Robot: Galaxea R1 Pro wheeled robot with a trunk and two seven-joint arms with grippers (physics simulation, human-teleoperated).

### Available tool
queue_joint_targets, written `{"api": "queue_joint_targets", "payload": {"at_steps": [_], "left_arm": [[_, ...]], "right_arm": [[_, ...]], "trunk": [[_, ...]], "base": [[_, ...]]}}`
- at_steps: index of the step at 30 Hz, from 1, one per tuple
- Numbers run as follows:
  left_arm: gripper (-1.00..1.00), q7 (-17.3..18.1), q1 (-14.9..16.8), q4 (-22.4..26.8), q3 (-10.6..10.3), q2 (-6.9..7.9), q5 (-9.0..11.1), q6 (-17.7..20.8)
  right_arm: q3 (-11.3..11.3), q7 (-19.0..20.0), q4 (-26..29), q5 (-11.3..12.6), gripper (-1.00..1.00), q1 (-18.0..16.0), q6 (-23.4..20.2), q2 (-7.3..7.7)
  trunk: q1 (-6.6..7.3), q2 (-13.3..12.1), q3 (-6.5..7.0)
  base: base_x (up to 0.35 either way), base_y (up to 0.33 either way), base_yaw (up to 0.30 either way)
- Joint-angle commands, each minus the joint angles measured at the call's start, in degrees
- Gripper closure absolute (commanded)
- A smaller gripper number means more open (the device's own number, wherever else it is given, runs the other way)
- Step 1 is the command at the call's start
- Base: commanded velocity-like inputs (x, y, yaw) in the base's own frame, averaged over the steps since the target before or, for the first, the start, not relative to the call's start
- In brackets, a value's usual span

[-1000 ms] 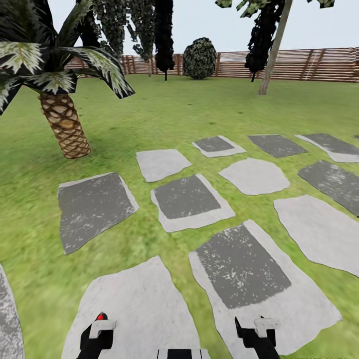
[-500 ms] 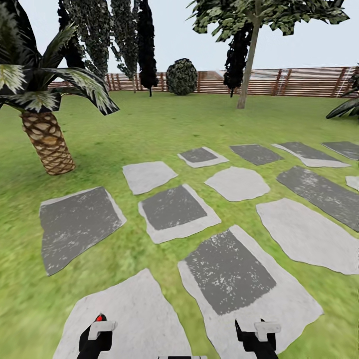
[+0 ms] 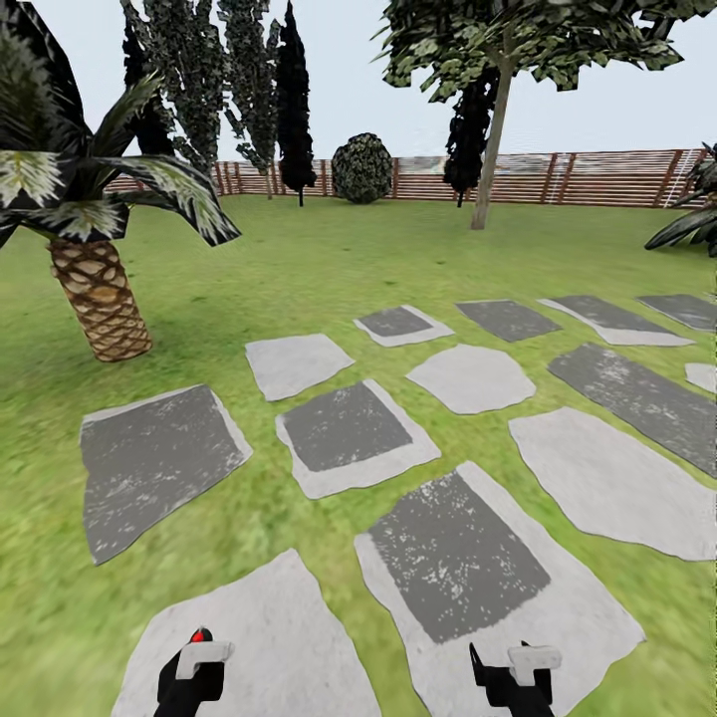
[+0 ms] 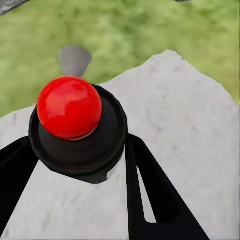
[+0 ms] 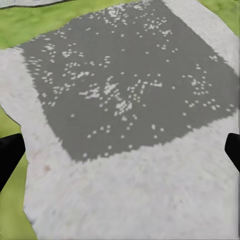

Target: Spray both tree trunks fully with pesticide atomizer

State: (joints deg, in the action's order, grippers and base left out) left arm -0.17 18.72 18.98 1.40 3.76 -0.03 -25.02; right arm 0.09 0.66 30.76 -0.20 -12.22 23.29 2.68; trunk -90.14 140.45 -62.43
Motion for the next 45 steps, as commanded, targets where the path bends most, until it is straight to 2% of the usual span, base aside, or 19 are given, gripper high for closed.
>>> {"api": "queue_joint_targets", "payload": {"at_steps": [1, 29, 39, 45], "left_arm": [[1.0, 0.0, -0.05, 0.0, 0.0, 0.01, 0.0, 0.02], [1.0, 0.0, -0.37, 0.07, 0.0, 0.02, 0.12, -0.07], [1.0, 0.0, -0.75, 0.47, 0.0, -0.06, 0.12, -0.5], [1.0, 0.0, -0.79, 0.6, 0.02, -0.07, 0.12, -0.31]], "right_arm": [[0.0, 0.01, 0.0, -0.01, -1.0, 0.0, 0.0, -0.02], [0.0, 0.04, 0.0, -0.06, -1.0, 0.0, 0.0, 0.0], [-0.01, 0.04, 0.0, -0.06, -1.0, 0.0, 0.0, -0.04], [-0.08, 0.12, -0.09, -0.11, -1.0, 0.0, -0.04, -0.04]], "trunk": [[0.23, -0.42, 0.19], [6.38, -11.65, 5.24], [6.38, -11.65, 5.29], [6.38, -11.65, 5.29]], "base": [[0.0, 0.0, -0.146], [0.0, 0.0, -0.259], [0.015, 0.0, -0.103], [0.258, 0.0, -0.003]]}}
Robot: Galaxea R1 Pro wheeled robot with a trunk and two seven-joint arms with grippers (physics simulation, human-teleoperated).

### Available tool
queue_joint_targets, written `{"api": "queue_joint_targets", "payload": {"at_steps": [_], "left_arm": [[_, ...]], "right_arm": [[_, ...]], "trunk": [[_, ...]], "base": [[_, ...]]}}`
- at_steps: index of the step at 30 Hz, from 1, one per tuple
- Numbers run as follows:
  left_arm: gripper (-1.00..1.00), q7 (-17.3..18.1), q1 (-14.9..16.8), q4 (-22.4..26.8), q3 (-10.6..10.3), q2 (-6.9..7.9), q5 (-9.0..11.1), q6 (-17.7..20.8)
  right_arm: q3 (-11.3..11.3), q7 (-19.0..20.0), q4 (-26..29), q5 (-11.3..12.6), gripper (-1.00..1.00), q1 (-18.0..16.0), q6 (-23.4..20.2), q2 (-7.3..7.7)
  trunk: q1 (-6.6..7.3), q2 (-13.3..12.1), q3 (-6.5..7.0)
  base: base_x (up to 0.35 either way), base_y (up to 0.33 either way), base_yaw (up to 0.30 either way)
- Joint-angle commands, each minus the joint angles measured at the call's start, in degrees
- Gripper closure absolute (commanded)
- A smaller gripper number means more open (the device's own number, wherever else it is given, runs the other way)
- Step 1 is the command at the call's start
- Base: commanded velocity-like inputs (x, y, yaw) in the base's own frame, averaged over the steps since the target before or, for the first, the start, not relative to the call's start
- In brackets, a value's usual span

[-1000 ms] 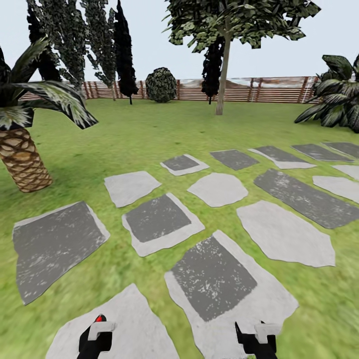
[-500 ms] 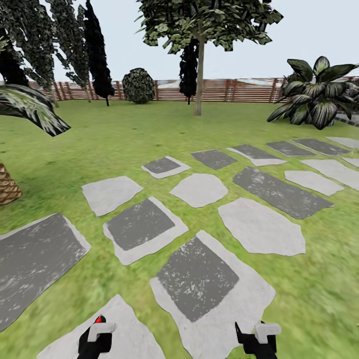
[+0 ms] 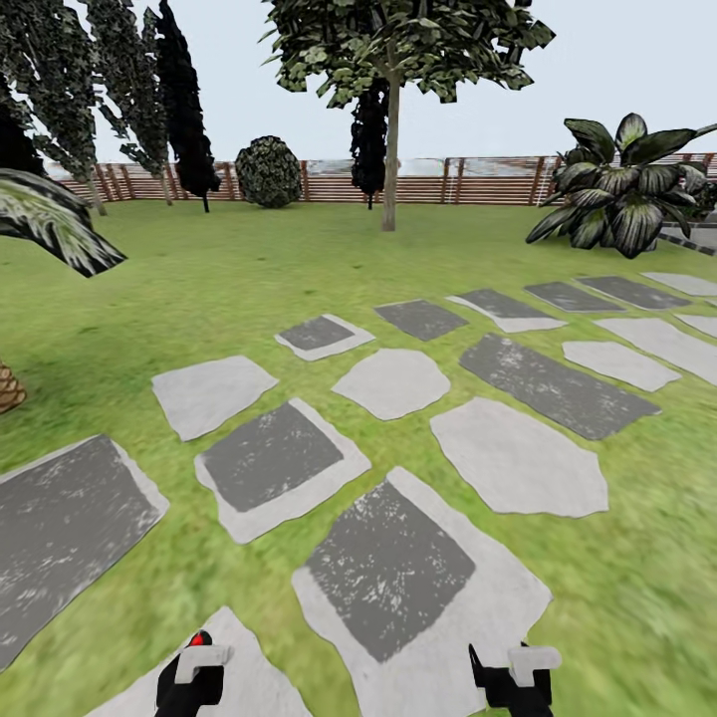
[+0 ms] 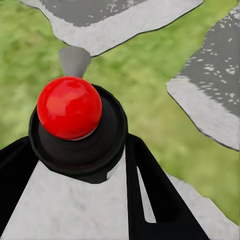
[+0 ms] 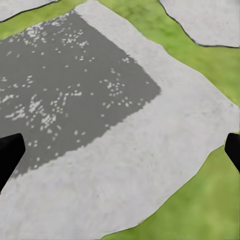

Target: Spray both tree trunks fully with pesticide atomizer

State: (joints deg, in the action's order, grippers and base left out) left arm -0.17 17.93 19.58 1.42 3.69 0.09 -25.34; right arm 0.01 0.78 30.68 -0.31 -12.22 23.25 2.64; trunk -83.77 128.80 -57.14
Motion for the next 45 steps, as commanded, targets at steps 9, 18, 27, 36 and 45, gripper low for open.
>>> {"api": "queue_joint_targets", "payload": {"at_steps": [9, 18, 27, 36, 45], "left_arm": [[1.0, -0.08, 0.0, 0.1, 0.06, 0.0, 0.42, 0.32], [1.0, -0.09, 0.0, 0.06, 0.07, 0.0, 0.44, 0.22], [1.0, -0.09, 0.0, -0.13, 0.07, 0.03, 0.37, 0.29], [1.0, -0.09, 0.0, -0.24, 0.07, 0.09, 0.35, 0.31], [1.0, -0.01, 0.0, -0.32, 2.15, 0.1, 0.35, 0.21]], "right_arm": [[-0.17, 0.01, -0.99, 0.0, -1.0, 0.0, -0.05, 0.0], [-0.18, -0.02, -1.1, -0.03, -1.0, 0.0, 0.0, 0.0], [-0.13, -0.07, -1.14, 0.04, -1.0, 0.0, 0.02, 0.0], [-0.17, -0.07, -1.06, 0.05, -1.0, 0.0, 0.04, 0.0], [-0.17, -0.07, -1.06, 0.05, -1.0, 0.0, 0.04, 0.0]], "trunk": [[0.0, 0.0, 0.0], [0.0, 0.0, 0.0], [0.0, 0.0, 0.0], [0.0, 0.0, 0.0], [0.0, 0.0, 0.0]], "base": [[0.336, 0.0, 0.0], [0.339, 0.0, 0.0], [0.339, 0.0, 0.0], [0.339, 0.0, 0.0], [0.339, 0.0, 0.0]]}}
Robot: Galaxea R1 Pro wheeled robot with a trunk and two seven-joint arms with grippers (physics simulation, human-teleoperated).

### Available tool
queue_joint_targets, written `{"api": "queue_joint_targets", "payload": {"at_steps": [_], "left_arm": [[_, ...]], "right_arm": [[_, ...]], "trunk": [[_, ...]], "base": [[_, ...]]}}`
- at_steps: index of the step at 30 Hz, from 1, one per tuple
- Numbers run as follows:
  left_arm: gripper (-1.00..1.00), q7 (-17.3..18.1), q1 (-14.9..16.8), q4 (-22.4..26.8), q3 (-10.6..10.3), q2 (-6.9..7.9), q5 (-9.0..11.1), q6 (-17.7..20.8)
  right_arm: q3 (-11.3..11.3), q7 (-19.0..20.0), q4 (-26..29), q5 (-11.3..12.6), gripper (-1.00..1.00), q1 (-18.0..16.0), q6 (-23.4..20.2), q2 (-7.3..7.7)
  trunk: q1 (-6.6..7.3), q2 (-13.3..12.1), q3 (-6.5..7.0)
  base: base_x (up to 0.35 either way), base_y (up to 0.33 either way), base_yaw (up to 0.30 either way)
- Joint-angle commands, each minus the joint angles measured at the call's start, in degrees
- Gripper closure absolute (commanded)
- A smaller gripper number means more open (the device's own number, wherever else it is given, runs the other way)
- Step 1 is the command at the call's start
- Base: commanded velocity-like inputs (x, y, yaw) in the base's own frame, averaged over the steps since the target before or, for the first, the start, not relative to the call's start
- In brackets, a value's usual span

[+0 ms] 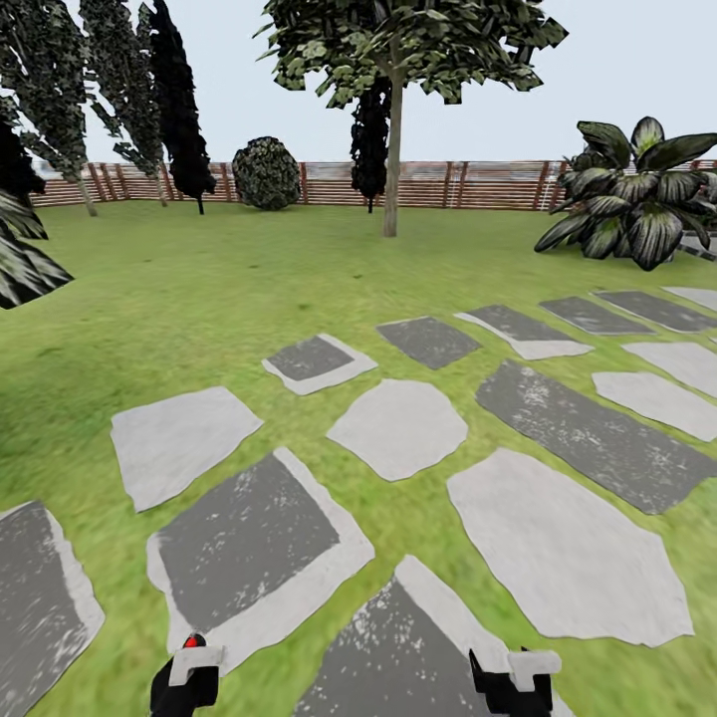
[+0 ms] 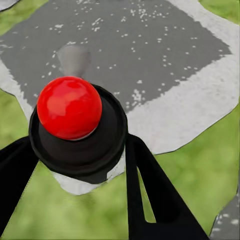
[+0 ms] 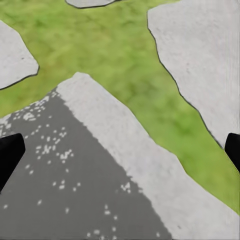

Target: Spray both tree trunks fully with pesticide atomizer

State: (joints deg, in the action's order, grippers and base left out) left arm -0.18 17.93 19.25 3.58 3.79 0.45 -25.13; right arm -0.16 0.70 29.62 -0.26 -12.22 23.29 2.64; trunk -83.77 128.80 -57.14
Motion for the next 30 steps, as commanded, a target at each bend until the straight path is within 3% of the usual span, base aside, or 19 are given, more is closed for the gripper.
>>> {"api": "queue_joint_targets", "payload": {"at_steps": [1, 30], "left_arm": [[1.0, 0.03, 0.0, -0.03, 0.04, -0.01, -0.01, 0.0], [1.0, 0.26, 0.0, -0.19, 0.06, -0.01, -0.04, -0.1]], "right_arm": [[-0.01, 0.0, 0.0, 0.0, -1.0, 0.0, 0.0, 0.0], [-0.02, 0.06, 0.0, 0.0, -1.0, 0.0, 0.0, 0.0]], "trunk": [[0.0, 0.0, 0.0], [0.0, 0.0, 0.0]], "base": [[0.339, 0.0, 0.0], [0.339, 0.0, 0.0]]}}
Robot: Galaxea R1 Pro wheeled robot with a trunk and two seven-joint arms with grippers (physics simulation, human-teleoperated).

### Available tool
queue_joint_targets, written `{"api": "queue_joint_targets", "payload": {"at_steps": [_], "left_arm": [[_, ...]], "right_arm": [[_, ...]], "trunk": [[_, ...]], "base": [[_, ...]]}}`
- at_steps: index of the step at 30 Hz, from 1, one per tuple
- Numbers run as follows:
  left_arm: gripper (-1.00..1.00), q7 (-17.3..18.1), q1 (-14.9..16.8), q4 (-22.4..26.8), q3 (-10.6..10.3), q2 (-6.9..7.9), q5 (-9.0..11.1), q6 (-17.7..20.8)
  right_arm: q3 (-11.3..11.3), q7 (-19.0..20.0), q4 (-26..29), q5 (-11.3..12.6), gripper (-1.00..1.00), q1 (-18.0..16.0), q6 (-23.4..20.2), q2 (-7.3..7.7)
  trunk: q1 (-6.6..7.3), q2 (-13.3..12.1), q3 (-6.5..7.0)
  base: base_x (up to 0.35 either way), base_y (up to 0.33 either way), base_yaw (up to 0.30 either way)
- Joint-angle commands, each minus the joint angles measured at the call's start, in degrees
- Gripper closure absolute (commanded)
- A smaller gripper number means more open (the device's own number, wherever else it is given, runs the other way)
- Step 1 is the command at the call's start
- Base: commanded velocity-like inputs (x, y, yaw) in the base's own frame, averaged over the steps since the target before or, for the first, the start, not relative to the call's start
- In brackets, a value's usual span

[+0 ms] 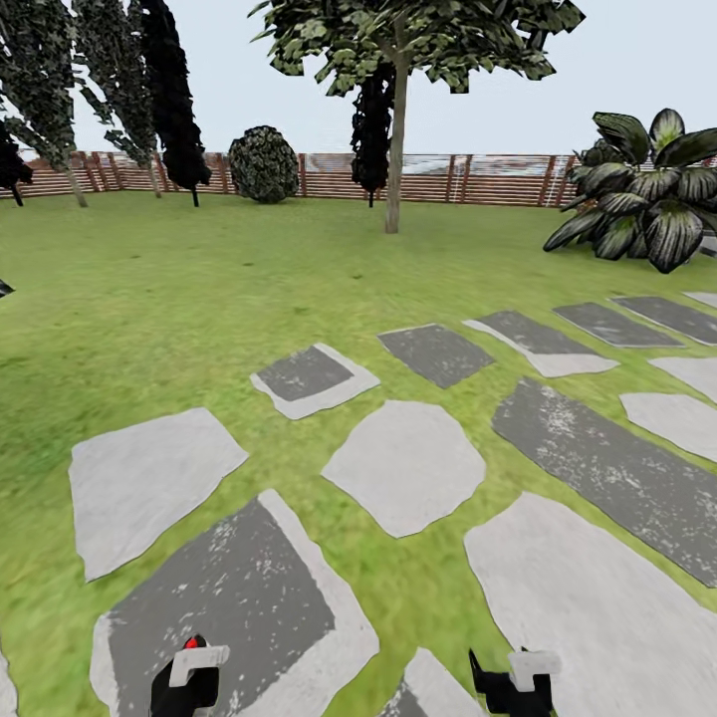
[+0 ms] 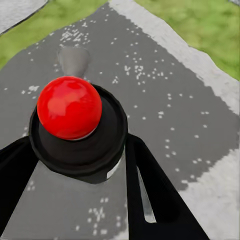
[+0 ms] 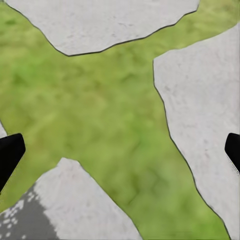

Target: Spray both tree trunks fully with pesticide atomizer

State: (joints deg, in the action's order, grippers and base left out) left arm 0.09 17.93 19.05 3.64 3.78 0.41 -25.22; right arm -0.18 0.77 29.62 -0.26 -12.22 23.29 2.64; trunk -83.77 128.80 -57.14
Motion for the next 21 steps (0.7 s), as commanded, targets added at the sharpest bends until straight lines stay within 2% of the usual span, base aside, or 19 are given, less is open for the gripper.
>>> {"api": "queue_joint_targets", "payload": {"at_steps": [1, 21], "left_arm": [[1.0, -0.01, 0.0, 0.01, 0.0, 0.0, 0.0, 0.0], [1.0, -0.01, 0.0, 0.0, 0.02, 0.0, 0.01, -0.09]], "right_arm": [[0.0, 0.01, 0.0, 0.0, -1.0, 0.0, 0.0, 0.0], [0.0, 0.02, 0.08, 0.0, -1.0, 0.0, 0.0, -0.03]], "trunk": [[0.0, 0.0, 0.0], [0.0, 0.0, 0.0]], "base": [[0.339, 0.0, 0.0], [0.339, 0.0, 0.0]]}}
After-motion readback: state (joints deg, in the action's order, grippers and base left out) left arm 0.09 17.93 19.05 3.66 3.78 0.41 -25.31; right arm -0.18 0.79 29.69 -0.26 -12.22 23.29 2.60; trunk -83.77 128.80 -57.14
